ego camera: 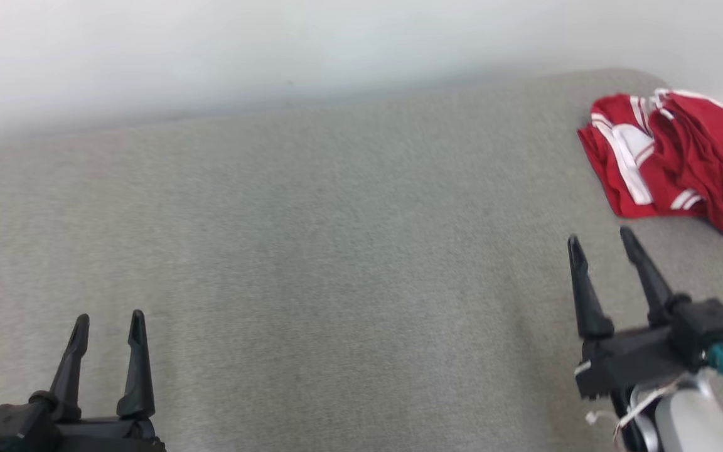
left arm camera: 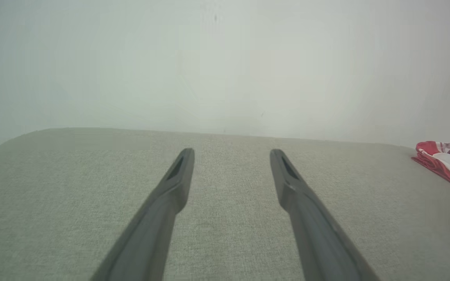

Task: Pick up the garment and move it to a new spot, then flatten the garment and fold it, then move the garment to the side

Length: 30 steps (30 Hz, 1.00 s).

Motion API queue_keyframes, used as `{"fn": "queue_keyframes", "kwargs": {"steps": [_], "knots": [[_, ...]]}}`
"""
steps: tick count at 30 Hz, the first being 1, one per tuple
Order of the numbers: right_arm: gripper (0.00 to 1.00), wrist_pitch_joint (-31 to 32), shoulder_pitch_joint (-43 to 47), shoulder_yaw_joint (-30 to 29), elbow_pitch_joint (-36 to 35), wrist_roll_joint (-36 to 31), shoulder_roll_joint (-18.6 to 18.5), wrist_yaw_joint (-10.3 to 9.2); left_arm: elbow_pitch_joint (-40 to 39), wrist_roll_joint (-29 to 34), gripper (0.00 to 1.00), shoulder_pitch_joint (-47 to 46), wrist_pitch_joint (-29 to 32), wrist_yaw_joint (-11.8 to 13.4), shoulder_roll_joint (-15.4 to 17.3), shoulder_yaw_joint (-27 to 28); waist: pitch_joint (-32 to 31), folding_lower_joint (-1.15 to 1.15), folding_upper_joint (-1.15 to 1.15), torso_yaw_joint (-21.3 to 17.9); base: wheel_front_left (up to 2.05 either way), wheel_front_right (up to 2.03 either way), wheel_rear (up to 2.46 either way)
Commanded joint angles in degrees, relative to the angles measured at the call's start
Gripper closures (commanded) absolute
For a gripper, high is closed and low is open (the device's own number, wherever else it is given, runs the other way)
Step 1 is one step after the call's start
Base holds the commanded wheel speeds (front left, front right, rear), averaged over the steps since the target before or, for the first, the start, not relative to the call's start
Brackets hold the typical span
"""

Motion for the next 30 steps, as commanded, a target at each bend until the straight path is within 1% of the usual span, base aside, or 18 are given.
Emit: {"fn": "queue_keyframes", "kwargs": {"steps": [1, 2, 8, 14, 28, 29, 30], "knots": [[0.0, -0.21, 2.09, -0.39, -0.87, -0.05, 1.31, -0.16, 0.67, 0.46, 0.0, 0.56, 0.0, 0.06, -0.15, 0.34, -2.57, 0.01, 0.01, 2.63, 0.0, 0.0, 0.0], [0.0, -0.21, 2.09, -0.39, -0.87, -0.05, 1.31, -0.16, 0.67, 0.46, 0.0, 0.56, 0.0, 0.06, -0.15, 0.34, -2.57, 0.01, 0.01, 2.63, 0.0, 0.0, 0.0], [0.0, -0.84, 8.31, -2.08, -2.15, -0.27, 4.13, -0.16, 3.58, 0.57, 0.0, 0.96, 0.0, 0.06, -0.51, 0.17, -4.64, 0.01, 0.01, 4.48, 0.0, 0.0, 0.0], [0.0, -1.2, 11.68, -2.61, -1.78, -0.49, 5.36, -0.16, 5.76, 1.2, 0.0, 1.82, 0.0, 0.05, -0.66, -0.11, -6.9, 0.01, 0.01, 5.67, 0.0, 0.0, 0.0], [0.0, -1.42, 11.56, -1.85, 0.3, 0.27, 5.63, -0.17, 8.5, 1.72, 0.0, 1.44, 0.0, 0.05, -1.39, -0.22, -8.66, 0.01, 0.01, 7.0, 0.0, 0.0, 0.0], [1.0, -1.08, 11.74, -1.9, 0.39, 0.07, 5.47, 0.01, 8.58, 1.62, 1.0, 1.85, 0.02, -0.01, -1.32, -0.35, -8.67, 0.01, 0.0, 7.01, 0.0, 0.0, 0.0], [1.0, -1.0, 12.03, -1.86, 0.9, 0.05, 5.52, 0.01, 9.08, 1.63, 1.0, 2.09, 0.03, -0.01, -1.4, -0.4, -8.67, 0.01, 0.0, 7.01, 0.0, 0.0, 0.0]]}}
